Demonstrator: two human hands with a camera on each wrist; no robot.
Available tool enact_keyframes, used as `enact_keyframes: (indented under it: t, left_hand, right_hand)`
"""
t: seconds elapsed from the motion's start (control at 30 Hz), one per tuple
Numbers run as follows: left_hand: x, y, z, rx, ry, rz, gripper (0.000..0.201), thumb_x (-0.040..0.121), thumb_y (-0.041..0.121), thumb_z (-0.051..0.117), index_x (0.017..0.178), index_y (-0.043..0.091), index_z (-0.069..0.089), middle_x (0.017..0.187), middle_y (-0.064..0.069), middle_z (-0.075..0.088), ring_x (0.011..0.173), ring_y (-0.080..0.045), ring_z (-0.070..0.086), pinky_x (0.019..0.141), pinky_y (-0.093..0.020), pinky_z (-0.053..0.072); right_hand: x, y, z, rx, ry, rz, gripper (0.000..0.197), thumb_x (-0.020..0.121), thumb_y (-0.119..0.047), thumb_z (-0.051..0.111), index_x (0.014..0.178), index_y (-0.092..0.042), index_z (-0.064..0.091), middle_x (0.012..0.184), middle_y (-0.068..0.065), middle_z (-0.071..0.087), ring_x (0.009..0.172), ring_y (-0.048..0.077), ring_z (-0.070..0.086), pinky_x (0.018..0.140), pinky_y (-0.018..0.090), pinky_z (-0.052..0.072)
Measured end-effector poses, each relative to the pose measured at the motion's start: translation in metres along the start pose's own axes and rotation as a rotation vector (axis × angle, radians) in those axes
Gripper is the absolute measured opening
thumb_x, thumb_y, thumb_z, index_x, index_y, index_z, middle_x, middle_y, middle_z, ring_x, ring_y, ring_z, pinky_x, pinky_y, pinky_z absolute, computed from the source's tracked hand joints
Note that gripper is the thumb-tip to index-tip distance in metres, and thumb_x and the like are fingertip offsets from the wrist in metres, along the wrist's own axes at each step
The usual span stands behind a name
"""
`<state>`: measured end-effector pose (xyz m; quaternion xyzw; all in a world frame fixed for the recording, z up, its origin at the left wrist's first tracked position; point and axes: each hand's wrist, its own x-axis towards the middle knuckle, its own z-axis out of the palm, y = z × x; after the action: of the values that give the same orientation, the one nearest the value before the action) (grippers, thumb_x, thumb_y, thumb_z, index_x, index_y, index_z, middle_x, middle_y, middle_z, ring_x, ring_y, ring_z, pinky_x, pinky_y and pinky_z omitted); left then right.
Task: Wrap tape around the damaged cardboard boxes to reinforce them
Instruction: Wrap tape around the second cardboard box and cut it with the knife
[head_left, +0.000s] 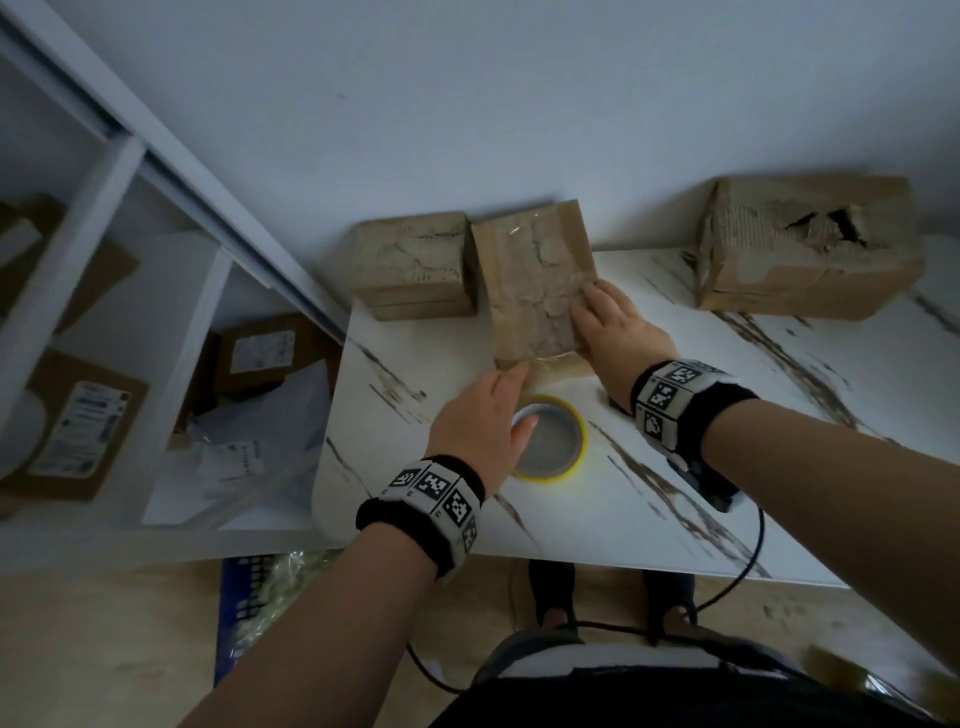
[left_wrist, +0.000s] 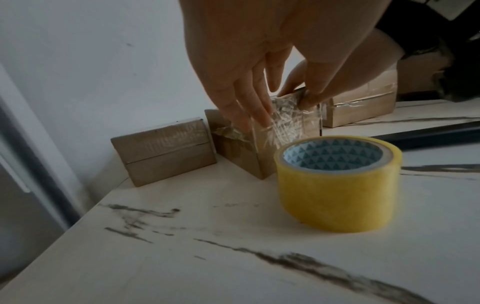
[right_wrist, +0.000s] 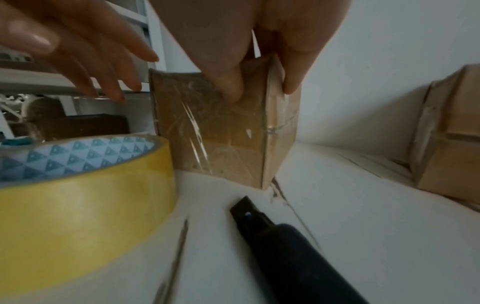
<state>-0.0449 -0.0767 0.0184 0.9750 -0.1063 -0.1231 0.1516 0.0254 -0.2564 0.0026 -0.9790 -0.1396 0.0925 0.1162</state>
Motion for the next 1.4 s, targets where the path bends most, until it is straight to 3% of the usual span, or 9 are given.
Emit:
enact_keyframes:
  t: [0.17,0.33,0.47,0.6,0.77,1.0,1.13,1.27,1.4]
  left_hand:
    - [0.013,-0.012,-0.006,0.004,0.112,0.017,0.058,0.093,0.034,0.052,0.143,0.012,0.034,0.135,-0.011,0.042,0.124,-0.026,0.042,0.103,-0.034,0.036]
    - [0.033,-0.009,-0.013,0.000,0.167,0.070,0.054,0.093,0.031,0.053,0.140,0.010,0.039,0.137,-0.011,0.040,0.125,-0.026,0.041,0.102,-0.031,0.034]
    - [0.049,-0.010,-0.019,-0.011,0.184,0.085,0.053,0.094,0.034,0.050,0.141,0.013,0.037,0.141,-0.007,0.035,0.128,-0.022,0.038,0.104,-0.029,0.031]
    - [0.056,-0.016,-0.024,-0.012,0.188,0.107,0.054,0.093,0.034,0.051,0.140,0.011,0.038,0.143,-0.010,0.034,0.133,-0.023,0.033,0.110,-0.030,0.028]
    - [0.060,-0.026,-0.028,0.037,0.172,0.116,0.059,0.094,0.035,0.050,0.144,0.010,0.033,0.151,-0.009,0.026,0.139,-0.022,0.024,0.115,-0.030,0.020]
    - [0.082,-0.018,-0.022,0.331,-0.047,0.203,0.070,0.098,0.044,0.034,0.151,0.019,-0.003,0.159,0.002,-0.011,0.146,-0.015,-0.010,0.117,-0.038,-0.004]
    - [0.087,-0.010,-0.016,0.345,-0.112,0.176,0.071,0.098,0.042,0.036,0.151,0.021,-0.006,0.159,0.003,-0.012,0.146,-0.015,-0.010,0.117,-0.039,-0.004]
    - [0.089,-0.006,-0.017,0.277,-0.082,0.151,0.066,0.098,0.034,0.040,0.152,0.021,0.004,0.160,0.004,0.000,0.147,-0.014,-0.002,0.118,-0.039,0.000]
    - [0.092,-0.006,-0.020,0.287,-0.041,0.162,0.058,0.098,0.026,0.037,0.151,0.021,0.013,0.159,0.004,0.010,0.146,-0.015,0.007,0.117,-0.037,0.007]
  right_hand:
    - [0.001,0.013,-0.015,0.006,-0.022,-0.035,0.052,0.095,-0.016,0.048,0.145,-0.014,0.033,0.153,0.008,0.021,0.144,0.022,0.011,0.106,0.043,0.038]
    - [-0.015,0.024,-0.044,-0.166,-0.178,0.146,0.074,0.089,-0.006,0.046,0.149,-0.035,0.016,0.158,0.004,-0.003,0.145,0.025,0.002,0.111,0.041,0.028]
    - [-0.014,-0.012,-0.041,-0.084,-0.139,0.198,0.070,0.084,-0.049,0.050,0.146,-0.030,0.025,0.158,0.007,0.002,0.145,0.031,0.002,0.115,0.045,0.018]
    - [-0.008,-0.042,-0.019,-0.164,-0.151,0.347,0.098,0.075,-0.080,0.034,0.151,-0.023,0.008,0.157,0.018,0.001,0.143,0.040,-0.002,0.116,0.052,0.002]
    - [-0.001,-0.030,-0.025,-0.159,-0.171,0.257,0.095,0.075,-0.069,0.051,0.150,-0.023,0.015,0.157,0.017,-0.002,0.144,0.035,-0.004,0.118,0.047,-0.001]
    - [-0.003,0.007,-0.041,-0.212,-0.217,0.159,0.075,0.088,-0.035,0.051,0.150,-0.036,0.008,0.159,0.001,-0.008,0.146,0.019,-0.008,0.117,0.040,-0.003]
    - [0.001,-0.003,-0.035,-0.245,-0.146,0.172,0.075,0.090,-0.010,0.039,0.151,-0.023,-0.003,0.159,0.002,-0.013,0.146,0.019,-0.011,0.117,0.037,-0.004]
    - [0.009,-0.023,-0.016,-0.216,-0.184,0.030,0.079,0.093,-0.022,0.044,0.150,-0.024,-0.011,0.157,-0.004,-0.017,0.145,0.016,-0.015,0.116,0.040,-0.010]
    - [0.017,-0.009,-0.017,-0.191,-0.109,0.040,0.068,0.091,-0.023,0.045,0.150,-0.033,0.012,0.160,-0.001,-0.005,0.147,0.018,-0.006,0.118,0.042,-0.004]
